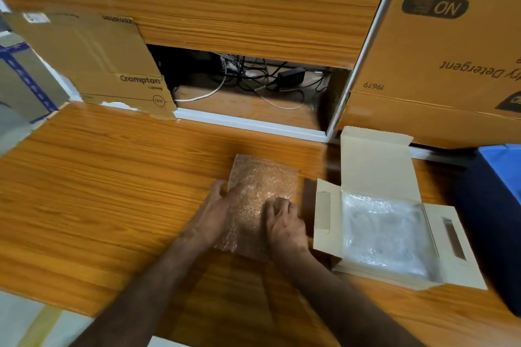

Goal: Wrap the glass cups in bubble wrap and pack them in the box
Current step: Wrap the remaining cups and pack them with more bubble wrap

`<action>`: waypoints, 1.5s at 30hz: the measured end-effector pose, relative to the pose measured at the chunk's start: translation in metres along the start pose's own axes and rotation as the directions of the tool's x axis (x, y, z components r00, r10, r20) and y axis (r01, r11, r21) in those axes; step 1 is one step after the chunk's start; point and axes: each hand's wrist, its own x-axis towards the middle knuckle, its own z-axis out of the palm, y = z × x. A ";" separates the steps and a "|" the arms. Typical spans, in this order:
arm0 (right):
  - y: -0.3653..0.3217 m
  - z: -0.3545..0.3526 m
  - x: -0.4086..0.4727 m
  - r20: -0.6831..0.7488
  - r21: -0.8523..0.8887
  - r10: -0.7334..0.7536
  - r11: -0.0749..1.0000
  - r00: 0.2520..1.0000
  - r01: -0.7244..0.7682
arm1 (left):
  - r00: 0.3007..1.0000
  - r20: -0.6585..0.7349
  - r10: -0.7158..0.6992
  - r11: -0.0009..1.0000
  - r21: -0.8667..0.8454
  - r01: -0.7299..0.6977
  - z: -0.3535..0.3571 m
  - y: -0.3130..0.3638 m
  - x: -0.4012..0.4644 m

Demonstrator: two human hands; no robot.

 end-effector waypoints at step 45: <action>0.270 -0.079 -0.133 -0.276 0.883 0.490 -0.211 0.827 0.419 | 0.950 0.207 0.235 0.277 -0.951 0.138 -0.054 0.269 0.064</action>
